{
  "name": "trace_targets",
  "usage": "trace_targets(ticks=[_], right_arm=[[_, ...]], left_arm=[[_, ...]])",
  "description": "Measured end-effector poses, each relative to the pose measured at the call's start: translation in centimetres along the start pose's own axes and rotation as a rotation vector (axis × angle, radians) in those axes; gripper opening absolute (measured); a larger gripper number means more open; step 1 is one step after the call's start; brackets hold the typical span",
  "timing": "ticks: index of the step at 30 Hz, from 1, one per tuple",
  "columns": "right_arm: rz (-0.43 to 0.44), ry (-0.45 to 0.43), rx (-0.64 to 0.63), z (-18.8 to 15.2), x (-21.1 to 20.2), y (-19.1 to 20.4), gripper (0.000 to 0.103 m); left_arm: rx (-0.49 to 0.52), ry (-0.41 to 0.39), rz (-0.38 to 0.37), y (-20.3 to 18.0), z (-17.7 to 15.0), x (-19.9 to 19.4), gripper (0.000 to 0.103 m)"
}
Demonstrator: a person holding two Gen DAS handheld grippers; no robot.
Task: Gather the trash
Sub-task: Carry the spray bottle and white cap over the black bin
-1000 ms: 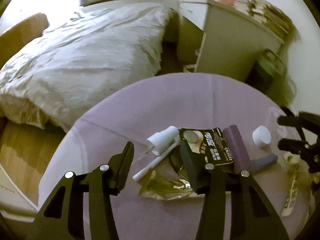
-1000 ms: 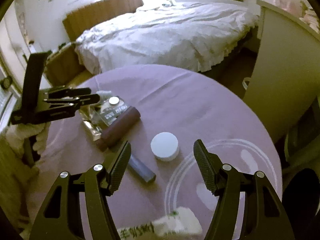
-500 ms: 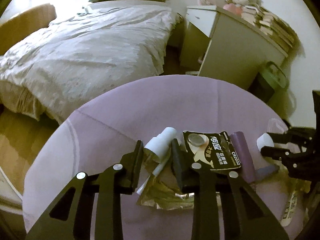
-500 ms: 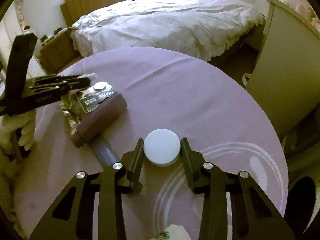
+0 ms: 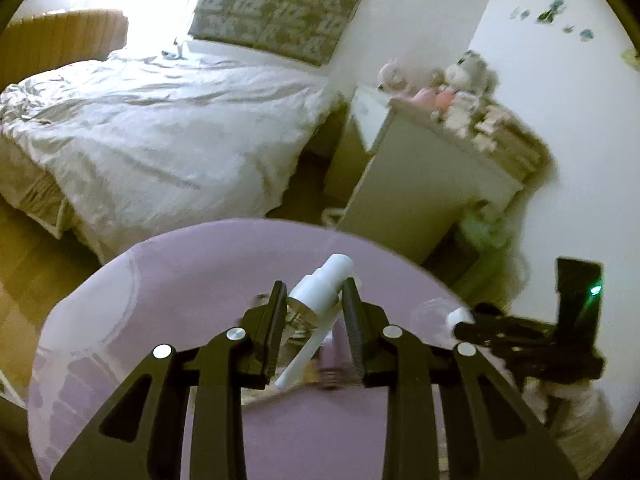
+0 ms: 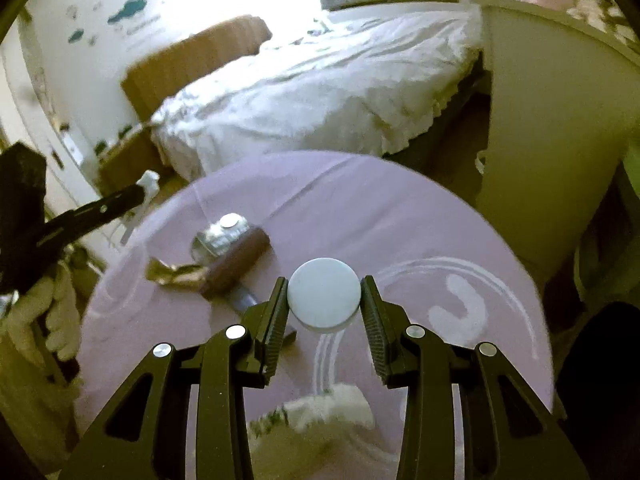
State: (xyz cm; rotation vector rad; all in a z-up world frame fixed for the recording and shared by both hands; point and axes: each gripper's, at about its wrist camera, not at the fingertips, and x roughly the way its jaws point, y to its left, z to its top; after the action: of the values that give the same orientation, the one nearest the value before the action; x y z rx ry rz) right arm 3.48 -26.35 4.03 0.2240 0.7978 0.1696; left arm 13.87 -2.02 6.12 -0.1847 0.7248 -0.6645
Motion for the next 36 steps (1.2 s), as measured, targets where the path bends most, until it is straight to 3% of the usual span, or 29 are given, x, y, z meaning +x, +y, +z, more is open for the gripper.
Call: trace_targets(ticks=[7, 18, 27, 36], right_arm=[[-0.007, -0.106, 0.073, -1.0, -7.0, -3.2, 0.037], [-0.134, -0.209, 0.243, -5.2, -15.3, -12.8, 0.037], [-0.214, -0.219, 0.391, -9.2, -17.7, -20.4, 0.037], [-0.252, -0.197, 0.48, -12.2, -17.6, -24.8, 0.037]], left_arm=[[0.068, -0.009, -0.132, -8.2, 0.2, -0.6, 0.028], [0.187, 0.092, -0.32, -21.2, -2.1, 5.6, 0.028], [0.286, 0.188, -0.425, -29.7, -4.6, 10.9, 0.028], [0.308, 0.287, -0.479, -34.0, -7.3, 14.8, 0.028]])
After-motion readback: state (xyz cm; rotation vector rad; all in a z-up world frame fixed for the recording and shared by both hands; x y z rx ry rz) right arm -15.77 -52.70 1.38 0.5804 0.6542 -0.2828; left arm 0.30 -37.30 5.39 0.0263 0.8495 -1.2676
